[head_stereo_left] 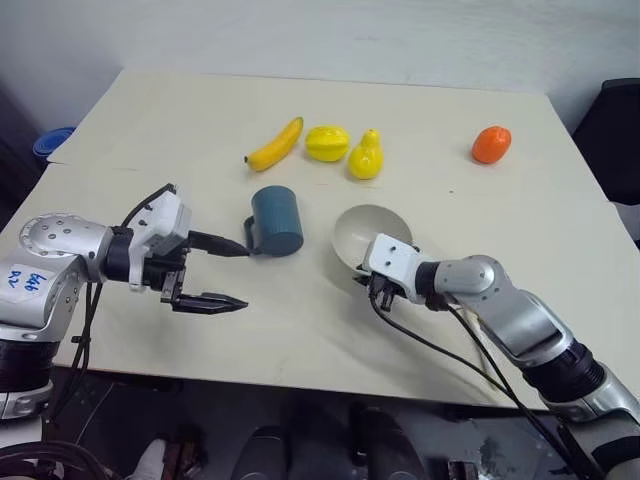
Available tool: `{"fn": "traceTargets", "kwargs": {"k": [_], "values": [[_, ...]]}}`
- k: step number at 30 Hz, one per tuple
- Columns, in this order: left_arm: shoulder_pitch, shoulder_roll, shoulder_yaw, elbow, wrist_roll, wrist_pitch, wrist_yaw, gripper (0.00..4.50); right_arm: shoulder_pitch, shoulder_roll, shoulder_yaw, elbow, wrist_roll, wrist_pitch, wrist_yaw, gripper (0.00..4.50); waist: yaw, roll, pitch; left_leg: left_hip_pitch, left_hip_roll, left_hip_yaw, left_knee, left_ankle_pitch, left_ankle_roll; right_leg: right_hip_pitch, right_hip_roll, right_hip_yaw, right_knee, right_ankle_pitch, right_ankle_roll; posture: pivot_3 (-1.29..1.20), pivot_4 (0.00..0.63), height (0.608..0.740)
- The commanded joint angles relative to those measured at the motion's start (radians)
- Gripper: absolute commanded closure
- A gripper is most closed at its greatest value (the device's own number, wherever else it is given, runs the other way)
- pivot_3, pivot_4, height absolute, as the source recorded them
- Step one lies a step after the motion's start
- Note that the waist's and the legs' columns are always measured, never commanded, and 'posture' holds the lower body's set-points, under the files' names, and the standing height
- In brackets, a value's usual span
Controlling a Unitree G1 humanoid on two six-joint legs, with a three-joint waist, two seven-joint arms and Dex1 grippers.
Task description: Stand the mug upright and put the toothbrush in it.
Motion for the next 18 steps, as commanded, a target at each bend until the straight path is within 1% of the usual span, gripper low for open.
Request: {"fn": "traceTargets", "kwargs": {"k": [1, 4, 7, 8, 10, 12, 13, 15, 17, 18], "values": [[-0.003, -0.003, 0.018, -0.027, -0.019, 0.002, 0.009, 0.00, 0.002, 0.004, -0.021, -0.016, -0.015, -0.013, 0.025, 4.45, 0.000, 0.000, 0.000, 0.000, 0.000, 0.000, 0.000, 0.000, 0.000, 0.000, 0.000, 0.000, 0.000, 0.000, 0.000, 0.00, 0.150, 0.740], [-0.017, -0.017, 0.010, -0.027, -0.023, 0.006, 0.015, 0.00, 0.013, -0.008, -0.031, -0.042, -0.027, -0.002, 0.032, 4.45, 0.000, 0.000, 0.000, 0.000, 0.000, 0.000, 0.000, 0.000, 0.000, 0.000, 0.000, 0.000, 0.000, 0.000, 0.000, 0.00, 0.150, 0.740], [-0.049, -0.060, -0.010, -0.030, -0.039, 0.024, 0.024, 0.00, 0.051, -0.038, -0.112, -0.135, -0.013, 0.070, 0.014, 4.45, 0.003, 0.000, 0.000, 0.000, 0.000, 0.001, 0.000, 0.000, 0.000, 0.000, 0.000, 0.000, 0.000, 0.000, 0.000, 0.00, 0.150, 0.740], [-0.064, -0.085, -0.021, -0.031, -0.045, 0.030, 0.031, 0.00, 0.071, -0.061, -0.169, -0.175, -0.007, 0.099, 0.006, 4.45, 0.007, 0.000, 0.000, 0.000, 0.000, 0.001, 0.000, 0.000, 0.000, 0.000, 0.000, -0.001, 0.000, 0.000, 0.000, 0.00, 0.150, 0.740], [-0.104, -0.152, -0.052, -0.033, -0.055, 0.044, 0.055, 0.00, 0.124, -0.127, -0.336, -0.251, -0.001, 0.170, -0.008, 4.45, 0.027, 0.001, 0.000, -0.001, -0.001, 0.000, 0.001, 0.000, 0.000, 0.000, -0.001, -0.001, 0.000, 0.000, 0.000, 0.00, 0.150, 0.740], [-0.135, -0.208, -0.070, -0.038, -0.076, 0.066, 0.069, 0.00, 0.208, -0.203, -0.497, -0.310, -0.015, 0.233, -0.011, 4.45, 0.033, 0.001, 0.000, -0.003, -0.002, 0.000, 0.003, 0.000, 0.000, 0.000, -0.001, -0.001, -0.001, 0.000, 0.001, 0.00, 0.150, 0.740], [-0.144, -0.223, -0.073, -0.040, -0.084, 0.075, 0.072, 0.00, 0.242, -0.229, -0.550, -0.329, -0.017, 0.253, -0.011, 4.45, 0.036, 0.001, 0.000, -0.004, -0.002, 0.000, 0.003, 0.000, 0.000, 0.000, -0.002, -0.001, -0.001, 0.001, 0.001, 0.00, 0.150, 0.740], [-0.163, -0.258, -0.096, -0.041, -0.089, 0.076, 0.065, 0.00, 0.392, -0.290, -0.729, -0.357, -0.045, 0.277, 0.017, 4.45, 0.033, -0.001, 0.000, -0.003, -0.002, 0.001, 0.003, 0.000, 0.000, 0.001, -0.001, -0.001, -0.002, 0.001, 0.001, 0.00, 0.150, 0.740], [-0.179, -0.287, -0.124, -0.032, -0.078, 0.062, 0.051, 0.00, 0.559, -0.306, -0.892, -0.369, -0.071, 0.288, 0.050, 4.45, 0.031, -0.001, -0.001, -0.003, -0.001, 0.001, 0.003, 0.000, 0.000, 0.001, -0.001, -0.002, -0.003, 0.001, 0.001, 0.00, 0.150, 0.740], [-0.188, -0.299, -0.135, -0.024, -0.075, 0.058, 0.045, 0.00, 0.639, -0.303, -0.951, -0.367, -0.087, 0.279, 0.061, 4.45, 0.032, -0.001, -0.001, -0.003, -0.001, 0.001, 0.002, -0.001, 0.000, 0.001, 0.000, -0.001, -0.003, 0.001, 0.001, 0.00, 0.150, 0.740]]}}
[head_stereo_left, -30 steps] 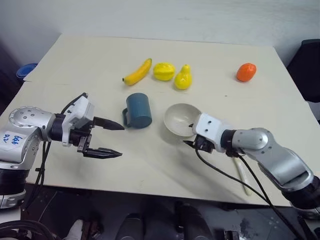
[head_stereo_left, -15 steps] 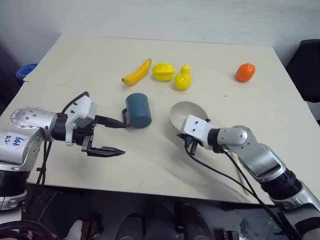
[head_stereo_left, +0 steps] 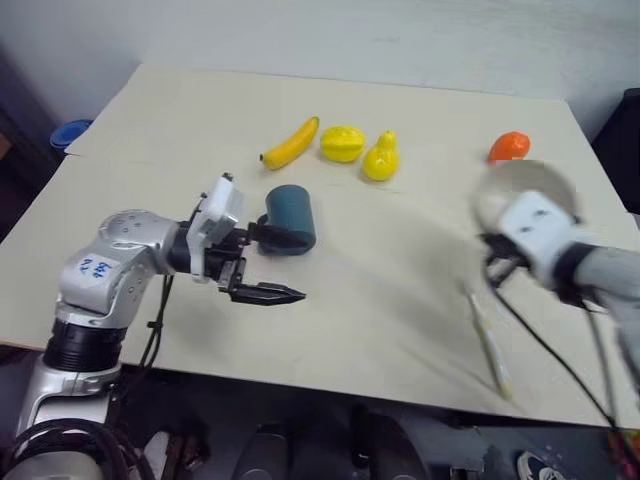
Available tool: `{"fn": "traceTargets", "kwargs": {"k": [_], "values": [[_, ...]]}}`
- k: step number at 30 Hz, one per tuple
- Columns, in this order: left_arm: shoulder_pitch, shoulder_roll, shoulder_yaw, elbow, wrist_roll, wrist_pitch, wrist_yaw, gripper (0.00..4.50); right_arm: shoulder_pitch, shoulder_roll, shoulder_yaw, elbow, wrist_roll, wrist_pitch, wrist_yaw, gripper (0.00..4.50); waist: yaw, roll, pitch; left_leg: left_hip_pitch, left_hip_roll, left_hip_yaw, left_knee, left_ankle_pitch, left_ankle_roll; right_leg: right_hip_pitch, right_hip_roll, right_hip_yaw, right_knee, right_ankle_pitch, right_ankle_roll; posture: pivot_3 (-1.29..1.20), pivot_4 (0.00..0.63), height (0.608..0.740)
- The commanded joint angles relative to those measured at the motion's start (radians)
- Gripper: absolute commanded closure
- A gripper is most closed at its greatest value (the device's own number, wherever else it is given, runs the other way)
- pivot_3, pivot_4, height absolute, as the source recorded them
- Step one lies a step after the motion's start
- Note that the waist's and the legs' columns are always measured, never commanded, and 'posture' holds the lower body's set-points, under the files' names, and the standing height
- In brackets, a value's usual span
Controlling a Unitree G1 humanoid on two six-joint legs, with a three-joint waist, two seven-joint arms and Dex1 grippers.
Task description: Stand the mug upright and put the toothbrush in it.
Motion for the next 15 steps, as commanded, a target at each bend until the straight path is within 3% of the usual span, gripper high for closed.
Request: {"fn": "traceTargets", "kwargs": {"k": [1, 7, 11, 15], "values": [[-0.034, -0.028, -0.033, -0.005, -0.003, -0.024, -0.027, 0.00, 0.210, 0.002, -0.218, -0.026, -0.054, -0.017, 0.044, 4.45, 0.000, 0.000, 0.000, 0.000, 0.000, 0.000, 0.000, 0.000, 0.000, 0.000, 0.000, 0.000, 0.000, 0.000, 0.000, 0.00, 0.150, 0.740], [-0.080, -0.066, -0.086, 0.043, 0.024, -0.076, -0.079, 0.00, 0.429, 0.125, -0.327, 0.048, -0.061, -0.121, 0.008, 4.45, -0.026, 0.000, 0.000, 0.007, -0.001, 0.011, 0.000, 0.000, 0.004, 0.005, 0.000, 0.012, 0.000, 0.002, 0.003, 0.00, 0.150, 0.740], [-0.106, -0.074, -0.094, 0.086, 0.043, -0.100, -0.100, 0.00, 0.411, 0.197, -0.352, 0.064, -0.005, -0.114, -0.010, 3.30, -0.037, 0.000, 0.000, 0.022, 0.001, 0.011, -0.002, 0.001, 0.005, 0.020, 0.003, 0.014, -0.003, -0.003, -0.006, 0.00, 0.150, 0.740], [-0.116, -0.066, -0.097, 0.123, 0.067, -0.133, -0.115, 0.00, 0.398, 0.233, -0.359, 0.035, 0.045, -0.099, -0.008, 2.11, -0.042, 0.000, 0.000, 0.023, 0.002, 0.008, -0.003, 0.001, 0.005, 0.018, 0.004, 0.015, 0.000, 0.000, -0.002, 0.00, 0.150, 0.740]]}}
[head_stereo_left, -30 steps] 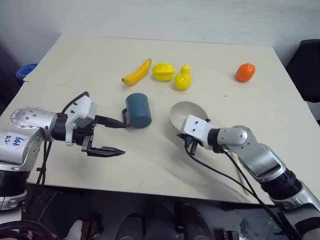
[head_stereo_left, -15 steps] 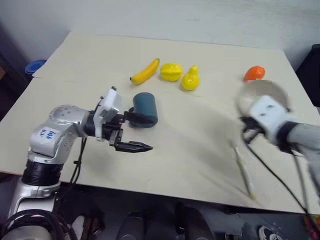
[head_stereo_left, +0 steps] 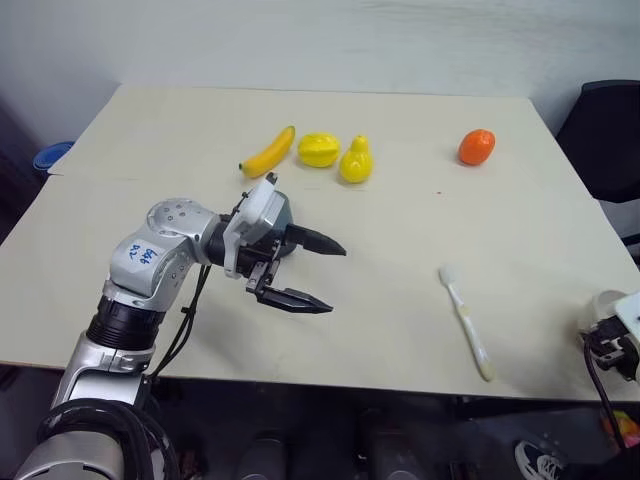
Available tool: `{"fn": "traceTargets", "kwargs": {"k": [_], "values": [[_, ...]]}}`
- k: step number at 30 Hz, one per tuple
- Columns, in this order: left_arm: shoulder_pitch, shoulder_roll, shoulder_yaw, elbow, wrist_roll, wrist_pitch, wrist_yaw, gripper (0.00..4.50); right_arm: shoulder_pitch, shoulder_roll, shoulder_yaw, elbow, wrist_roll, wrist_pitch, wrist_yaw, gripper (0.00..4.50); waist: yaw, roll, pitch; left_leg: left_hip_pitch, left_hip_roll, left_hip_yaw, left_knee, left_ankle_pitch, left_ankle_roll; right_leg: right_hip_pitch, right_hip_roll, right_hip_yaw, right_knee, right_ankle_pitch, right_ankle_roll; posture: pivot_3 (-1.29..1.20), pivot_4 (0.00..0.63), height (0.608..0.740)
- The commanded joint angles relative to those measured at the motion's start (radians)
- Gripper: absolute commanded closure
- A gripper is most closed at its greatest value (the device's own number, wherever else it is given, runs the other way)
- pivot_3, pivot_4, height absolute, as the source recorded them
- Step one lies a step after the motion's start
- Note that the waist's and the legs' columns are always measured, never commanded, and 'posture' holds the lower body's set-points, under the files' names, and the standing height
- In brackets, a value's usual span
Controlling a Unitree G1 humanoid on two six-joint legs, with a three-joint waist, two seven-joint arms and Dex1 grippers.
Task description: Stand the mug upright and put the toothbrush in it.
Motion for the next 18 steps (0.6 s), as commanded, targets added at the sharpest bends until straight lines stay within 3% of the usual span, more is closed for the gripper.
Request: {"fn": "traceTargets", "kwargs": {"k": [1, 6, 9, 13, 15, 18], "values": [[-0.022, 0.007, 0.012, 0.029, 0.024, -0.038, -0.014, 0.00, -0.004, 0.012, -0.036, -0.055, 0.039, -0.001, -0.009, 1.74, 0.003, 0.000, 0.000, 0.000, 0.000, -0.001, 0.000, 0.000, 0.000, 0.000, 0.000, 0.000, 0.001, 0.000, 0.000, 0.00, 0.150, 0.740], [-0.011, 0.022, 0.039, 0.069, 0.053, -0.060, 0.010, 0.00, 0.019, -0.041, -0.042, -0.110, 0.017, 0.006, -0.009, 0.13, 0.013, 0.000, 0.000, -0.001, 0.000, -0.003, 0.000, -0.001, -0.001, -0.002, 0.000, -0.001, 0.001, 0.000, 0.001, 0.00, 0.150, 0.740], [0.012, 0.058, 0.086, 0.082, 0.064, -0.051, 0.056, 0.00, 0.005, -0.107, -0.101, -0.177, 0.066, 0.064, 0.052, 0.13, 0.011, 0.000, 0.000, -0.001, -0.001, -0.004, 0.000, -0.001, -0.001, -0.002, -0.001, 0.000, -0.001, 0.001, 0.002, 0.00, 0.150, 0.740], [0.019, 0.127, 0.202, 0.105, 0.047, 0.153, 0.251, 0.00, -0.466, -0.080, -0.218, -0.286, 0.486, 0.479, 0.078, 0.13, -0.011, -0.002, 0.002, -0.001, 0.001, -0.003, 0.000, -0.001, -0.001, -0.002, 0.000, 0.000, -0.001, 0.001, 0.002, 0.00, 0.150, 0.740], [0.017, 0.142, 0.252, 0.132, 0.064, 0.249, 0.374, 0.00, -0.665, -0.052, -0.189, -0.335, 0.640, 0.630, 0.077, 0.13, -0.012, 0.000, 0.002, 0.000, 0.004, -0.006, 0.000, 0.000, -0.001, -0.002, 0.000, -0.001, -0.001, 0.002, 0.001, 0.00, 0.150, 0.740], [-0.009, 0.136, 0.283, 0.202, 0.104, 0.436, 0.561, 0.00, -0.838, 0.006, -0.130, -0.373, 0.771, 0.779, 0.047, 0.13, -0.003, 0.000, 0.002, -0.001, 0.004, -0.016, 0.000, 0.000, -0.002, -0.004, 0.002, -0.007, 0.002, 0.000, -0.003, 0.00, 0.150, 0.740]]}}
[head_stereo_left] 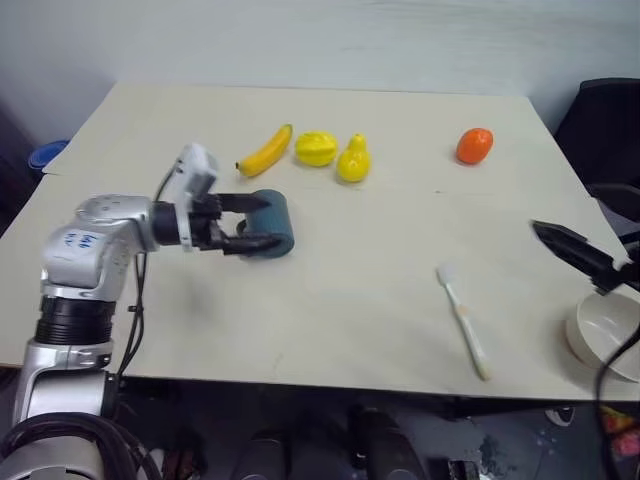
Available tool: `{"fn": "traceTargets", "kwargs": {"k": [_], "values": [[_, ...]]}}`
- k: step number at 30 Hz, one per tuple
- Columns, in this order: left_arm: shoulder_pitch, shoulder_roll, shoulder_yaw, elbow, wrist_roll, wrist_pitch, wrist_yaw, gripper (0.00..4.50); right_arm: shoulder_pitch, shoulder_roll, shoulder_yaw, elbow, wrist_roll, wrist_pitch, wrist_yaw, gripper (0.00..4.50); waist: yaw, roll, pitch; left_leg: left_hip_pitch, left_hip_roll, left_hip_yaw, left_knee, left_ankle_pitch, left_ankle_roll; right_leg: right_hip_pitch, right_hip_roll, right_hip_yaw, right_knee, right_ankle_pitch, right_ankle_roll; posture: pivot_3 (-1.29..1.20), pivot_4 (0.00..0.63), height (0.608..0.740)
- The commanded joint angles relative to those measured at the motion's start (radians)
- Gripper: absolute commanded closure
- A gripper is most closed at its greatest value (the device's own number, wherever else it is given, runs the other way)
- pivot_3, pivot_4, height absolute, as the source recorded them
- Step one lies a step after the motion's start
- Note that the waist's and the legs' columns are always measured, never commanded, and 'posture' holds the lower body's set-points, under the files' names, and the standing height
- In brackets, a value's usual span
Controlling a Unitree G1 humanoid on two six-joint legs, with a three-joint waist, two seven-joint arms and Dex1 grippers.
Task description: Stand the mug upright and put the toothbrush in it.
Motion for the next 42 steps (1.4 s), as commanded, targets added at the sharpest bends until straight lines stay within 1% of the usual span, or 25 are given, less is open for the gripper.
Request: {"fn": "traceTargets", "kwargs": {"k": [1, 3, 6, 8, 11, 13, 14, 16, 18, 26, 29, 32, 35, 36, 39, 42], "values": [[-0.038, 0.002, 0.050, 0.071, 0.036, 0.214, 0.201, 0.00, -0.117, 0.060, 0.057, -0.041, 0.160, 0.154, -0.050, 0.13, 0.010, 0.000, 0.000, -0.001, 0.000, -0.001, 0.000, 0.000, 0.000, -0.002, 0.000, -0.002, 0.002, 0.000, 0.000, 0.00, 0.150, 0.740], [-0.058, -0.011, 0.046, 0.092, 0.045, 0.287, 0.256, 0.00, -0.138, 0.061, 0.099, -0.044, 0.206, 0.164, -0.087, 0.13, 0.023, 0.000, 0.000, -0.009, -0.003, 0.001, 0.000, 0.001, -0.001, -0.012, -0.003, -0.001, 0.010, 0.000, 0.000, 0.00, 0.150, 0.740], [-0.095, -0.043, 0.034, 0.119, 0.056, 0.361, 0.324, 0.00, -0.132, 0.038, 0.142, -0.063, 0.262, 0.164, -0.110, 0.13, 0.041, 0.000, 0.000, -0.020, -0.007, 0.002, 0.002, 0.002, -0.004, -0.021, -0.007, -0.001, 0.009, 0.001, 0.003, 0.00, 0.150, 0.740], [-0.110, -0.067, 0.025, 0.134, 0.073, 0.374, 0.365, 0.00, -0.128, 0.035, 0.154, -0.066, 0.292, 0.164, -0.128, 0.13, 0.047, -0.001, 0.000, -0.021, -0.009, 0.002, 0.003, 0.003, -0.007, -0.022, -0.009, 0.000, 0.007, 0.002, 0.004, 0.00, 0.150, 0.740], [-0.131, -0.097, -0.004, 0.167, 0.111, 0.355, 0.408, 0.00, -0.099, 0.023, 0.166, -0.069, 0.316, 0.143, -0.157, 0.13, 0.047, -0.001, -0.001, -0.022, -0.011, 0.003, 0.002, 0.003, -0.005, -0.022, -0.011, 0.000, 0.004, 0.003, 0.006, 0.00, 0.150, 0.740], [-0.150, -0.118, -0.001, 0.191, 0.119, 0.344, 0.424, 0.00, -0.078, 0.014, 0.169, -0.068, 0.327, 0.123, -0.177, 0.13, 0.046, -0.001, -0.001, -0.023, -0.012, 0.004, 0.002, 0.002, -0.005, -0.021, -0.012, 0.000, 0.002, 0.004, 0.007, 0.00, 0.150, 0.740], [-0.164, -0.133, 0.015, 0.206, 0.106, 0.360, 0.429, 0.00, -0.068, 0.011, 0.171, -0.066, 0.333, 0.113, -0.187, 0.13, 0.046, -0.001, -0.001, -0.023, -0.012, 0.004, 0.002, 0.002, -0.005, -0.021, -0.012, 0.000, 0.001, 0.004, 0.008, 0.00, 0.150, 0.740], [-0.187, -0.162, 0.004, 0.246, 0.114, 0.408, 0.455, 0.00, -0.039, 0.000, 0.174, -0.075, 0.336, 0.084, -0.205, 0.13, 0.046, -0.001, -0.001, -0.023, -0.013, 0.005, 0.002, 0.003, -0.004, -0.021, -0.013, 0.000, 0.000, 0.005, 0.009, 0.00, 0.150, 0.740], [-0.186, -0.164, -0.031, 0.254, 0.128, 0.419, 0.450, 0.00, -0.020, -0.002, 0.171, -0.076, 0.354, 0.062, -0.226, 0.13, 0.043, -0.001, -0.001, -0.023, -0.012, 0.005, 0.002, 0.003, -0.004, -0.021, -0.012, 0.000, 0.000, 0.005, 0.009, 0.00, 0.150, 0.740], [-0.219, -0.213, 0.007, 0.347, 0.169, 0.423, 0.552, 0.00, 0.065, -0.042, 0.164, -0.071, 0.425, -0.037, -0.314, 0.13, 0.042, -0.001, -0.001, -0.020, -0.012, 0.005, 0.002, 0.004, -0.001, -0.017, -0.012, 0.000, 0.000, 0.006, 0.010, 0.00, 0.150, 0.740], [-0.250, -0.234, 0.046, 0.438, 0.173, 0.421, 0.595, 0.00, 0.091, -0.066, 0.168, -0.062, 0.453, -0.075, -0.346, 0.13, 0.042, -0.001, -0.001, -0.017, -0.012, 0.005, 0.002, 0.004, -0.001, -0.014, -0.012, 0.000, -0.001, 0.006, 0.010, 0.00, 0.150, 0.740], [-0.288, -0.266, 0.080, 0.548, 0.175, 0.410, 0.630, 0.62, 0.116, -0.091, 0.176, -0.051, 0.483, -0.115, -0.377, 0.10, 0.043, -0.001, -0.001, -0.016, -0.013, 0.005, 0.002, 0.004, -0.001, -0.014, -0.013, 0.000, -0.001, 0.006, 0.010, 0.00, 0.150, 0.740], [-0.320, -0.298, 0.075, 0.628, 0.184, 0.378, 0.633, 1.53, 0.134, -0.114, 0.190, -0.042, 0.510, -0.157, -0.409, 0.10, 0.045, -0.001, -0.002, -0.016, -0.013, 0.004, 0.002, 0.004, -0.001, -0.014, -0.013, 0.000, 0.000, 0.006, 0.010, 0.00, 0.150, 0.740], [-0.330, -0.307, 0.067, 0.642, 0.188, 0.373, 0.627, 1.76, 0.137, -0.120, 0.195, -0.039, 0.518, -0.169, -0.419, 0.10, 0.045, -0.001, -0.002, -0.016, -0.014, 0.004, 0.002, 0.005, -0.001, -0.014, -0.014, 0.000, 0.000, 0.006, 0.011, 0.00, 0.150, 0.740], [-0.355, -0.327, 0.042, 0.677, 0.206, 0.364, 0.611, 1.76, 0.149, -0.138, 0.206, -0.031, 0.544, -0.203, -0.449, 0.10, 0.050, -0.001, -0.002, -0.017, -0.017, 0.004, 0.002, 0.005, 0.000, -0.013, -0.018, -0.003, 0.000, 0.006, 0.011, 0.00, 0.150, 0.740], [-0.370, -0.336, -0.011, 0.701, 0.236, 0.337, 0.573, 1.76, 0.171, -0.160, 0.213, -0.029, 0.573, -0.239, -0.481, 0.10, 0.054, -0.001, -0.003, -0.018, -0.020, 0.003, 0.002, 0.006, 0.001, -0.012, -0.022, -0.006, 0.000, 0.007, 0.012, 0.00, 0.150, 0.740]]}}
